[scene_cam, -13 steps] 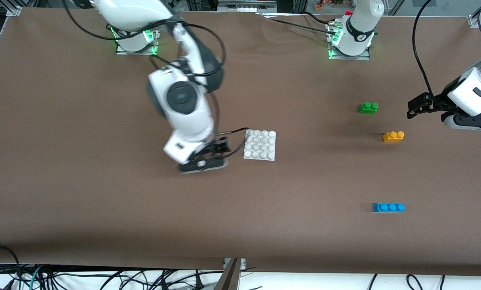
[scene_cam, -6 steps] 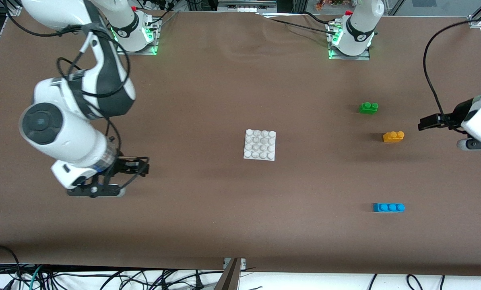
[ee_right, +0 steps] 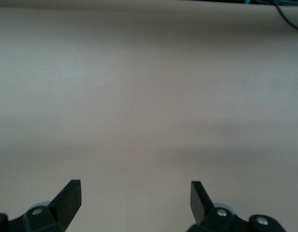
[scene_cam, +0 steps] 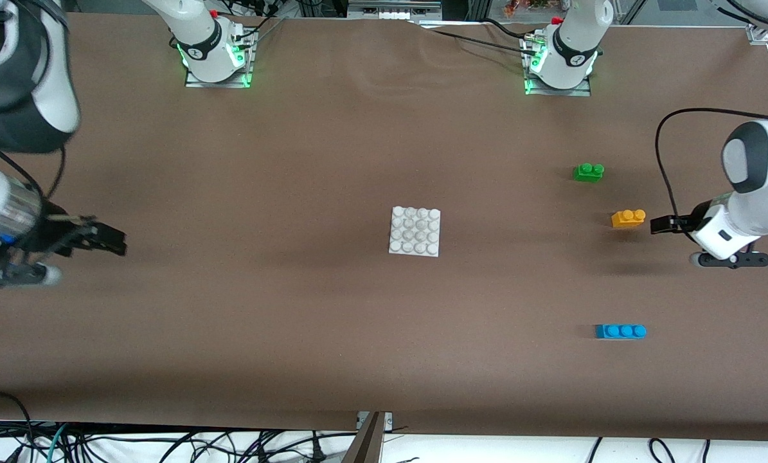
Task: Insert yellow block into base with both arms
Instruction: 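Lower the left gripper onto the yellow brick and grasp it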
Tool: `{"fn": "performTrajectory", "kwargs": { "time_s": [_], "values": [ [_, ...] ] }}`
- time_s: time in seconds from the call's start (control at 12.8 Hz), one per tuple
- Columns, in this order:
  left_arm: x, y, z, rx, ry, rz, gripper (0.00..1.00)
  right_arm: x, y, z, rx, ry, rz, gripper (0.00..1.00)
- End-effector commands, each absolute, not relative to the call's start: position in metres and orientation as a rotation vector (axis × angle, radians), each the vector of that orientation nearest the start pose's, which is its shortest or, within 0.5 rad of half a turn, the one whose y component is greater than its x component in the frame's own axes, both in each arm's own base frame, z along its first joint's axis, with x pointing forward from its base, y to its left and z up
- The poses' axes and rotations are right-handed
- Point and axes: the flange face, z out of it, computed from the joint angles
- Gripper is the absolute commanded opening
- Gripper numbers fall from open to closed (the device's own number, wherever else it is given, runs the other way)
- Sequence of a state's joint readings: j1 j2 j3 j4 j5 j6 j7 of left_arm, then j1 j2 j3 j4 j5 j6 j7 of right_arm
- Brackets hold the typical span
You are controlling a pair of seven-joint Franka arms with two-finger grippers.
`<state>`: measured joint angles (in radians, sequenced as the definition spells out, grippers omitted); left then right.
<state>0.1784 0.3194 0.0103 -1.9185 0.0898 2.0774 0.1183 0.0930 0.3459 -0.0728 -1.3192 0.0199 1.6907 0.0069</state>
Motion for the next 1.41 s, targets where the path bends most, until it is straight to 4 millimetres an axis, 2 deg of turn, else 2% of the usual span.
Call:
{"fn": "performTrajectory", "kwargs": {
  "time_s": [0.0, 0.16, 0.39, 0.63, 1.18, 1.33],
  "values": [
    [0.56, 0.122, 0.295, -3.073, 0.003, 0.218, 1.0, 0.614, -0.006, 0.574, -3.126, 0.023, -0.001, 1.0],
    [0.541, 0.114, 0.263, -3.078, 0.024, 0.151, 1.0, 0.6, -0.041, 0.597, -3.128, 0.12, -0.052, 1.0],
    [0.509, 0.106, 0.225, -3.088, 0.038, 0.11, 1.0, 0.58, -0.062, 0.621, -3.132, 0.166, -0.1, 1.0],
    [0.508, 0.106, 0.22, -3.088, 0.139, 0.129, 1.0, 0.573, -0.073, 0.622, -3.15, 0.022, -0.063, 1.0],
    [0.502, 0.113, 0.216, -3.092, 0.116, 0.158, 1.0, 0.578, -0.073, 0.617, -3.153, 0.016, -0.024, 1.0],
    [0.5, 0.117, 0.216, -3.093, 0.104, 0.17, 0.99, 0.581, -0.081, 0.609, -3.153, 0.04, -0.012, 1.0]
  ]
}}
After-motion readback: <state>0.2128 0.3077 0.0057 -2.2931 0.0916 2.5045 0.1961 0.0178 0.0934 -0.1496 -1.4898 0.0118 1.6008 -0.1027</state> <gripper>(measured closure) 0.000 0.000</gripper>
